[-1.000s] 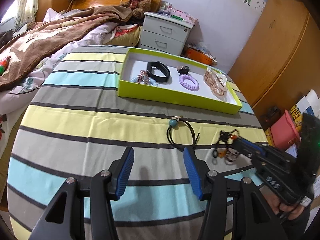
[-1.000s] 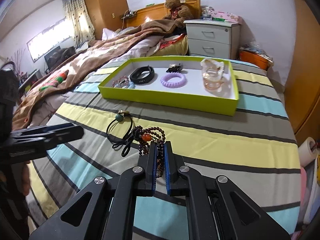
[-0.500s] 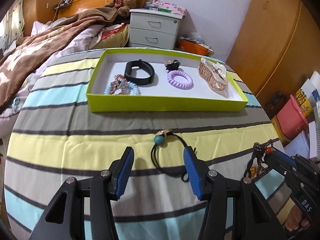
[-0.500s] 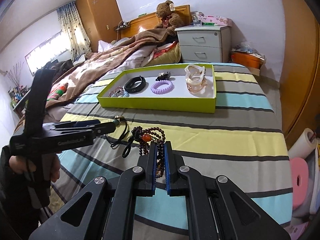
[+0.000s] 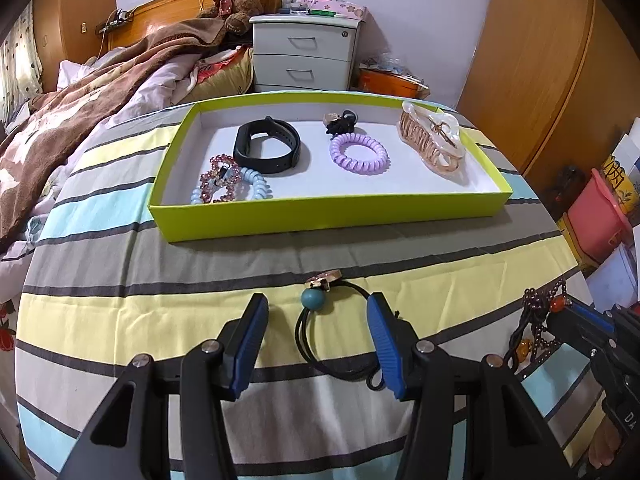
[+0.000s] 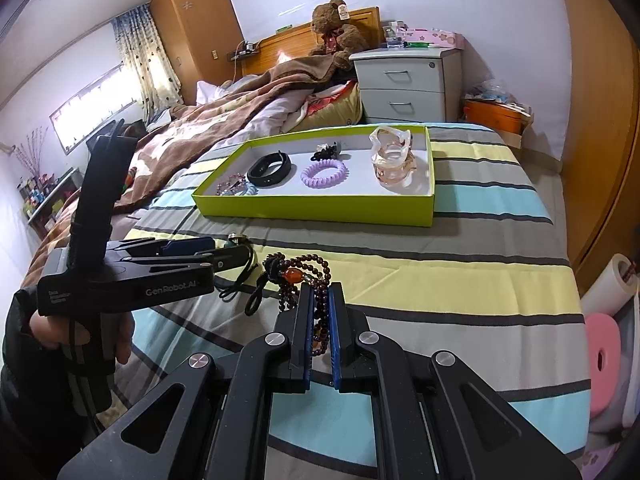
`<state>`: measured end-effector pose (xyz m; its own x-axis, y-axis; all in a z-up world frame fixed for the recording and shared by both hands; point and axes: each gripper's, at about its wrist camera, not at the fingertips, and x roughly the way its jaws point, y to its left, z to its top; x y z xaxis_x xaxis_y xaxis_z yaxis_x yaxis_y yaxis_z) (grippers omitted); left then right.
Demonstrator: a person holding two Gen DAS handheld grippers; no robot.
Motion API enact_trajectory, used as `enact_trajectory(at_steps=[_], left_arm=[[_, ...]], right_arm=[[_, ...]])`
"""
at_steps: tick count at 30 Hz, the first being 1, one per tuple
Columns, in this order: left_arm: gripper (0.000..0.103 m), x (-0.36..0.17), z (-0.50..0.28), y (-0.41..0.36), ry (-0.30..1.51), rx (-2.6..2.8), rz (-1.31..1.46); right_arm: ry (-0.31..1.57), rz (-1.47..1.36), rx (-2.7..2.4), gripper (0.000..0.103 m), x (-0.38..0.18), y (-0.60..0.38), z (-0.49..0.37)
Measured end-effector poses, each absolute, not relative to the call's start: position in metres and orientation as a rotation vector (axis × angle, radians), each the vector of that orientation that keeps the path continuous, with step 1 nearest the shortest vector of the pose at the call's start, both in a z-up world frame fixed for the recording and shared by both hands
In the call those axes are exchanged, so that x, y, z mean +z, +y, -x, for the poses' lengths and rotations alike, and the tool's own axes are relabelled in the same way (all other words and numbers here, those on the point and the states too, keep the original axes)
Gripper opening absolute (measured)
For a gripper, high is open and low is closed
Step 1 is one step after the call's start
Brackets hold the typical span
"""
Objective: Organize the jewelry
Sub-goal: 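Grasp the black hair tie with teal bead with the left tool while the right tool holds the bracelet, then carry the hair tie and beaded bracelet into the green box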
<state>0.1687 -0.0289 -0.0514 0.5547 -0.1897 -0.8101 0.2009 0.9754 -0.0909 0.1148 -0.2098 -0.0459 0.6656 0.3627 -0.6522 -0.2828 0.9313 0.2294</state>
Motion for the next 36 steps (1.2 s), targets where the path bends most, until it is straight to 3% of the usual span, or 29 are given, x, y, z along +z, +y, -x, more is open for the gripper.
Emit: enact_trajectory(at_steps=[9, 17, 36], left_arm=[[0.038, -0.053, -0.1722, -0.0281, 0.948, -0.219, -0.018], [0.016, -0.0535, -0.1743, -0.0256, 0.944, -0.213, -0.013], [0.014, -0.044, -0.168, -0.0245, 0.915, -0.213, 0.008]], right_arm=[[0.758, -0.113, 0.369, 0.007, -0.0453, -0.2079, -0.1144], [0.761, -0.113, 0.367, 0.007, -0.045, -0.2069, -0.1149], [0.752, -0.114, 0.363, 0.007, -0.0438, -0.2066, -0.1132]])
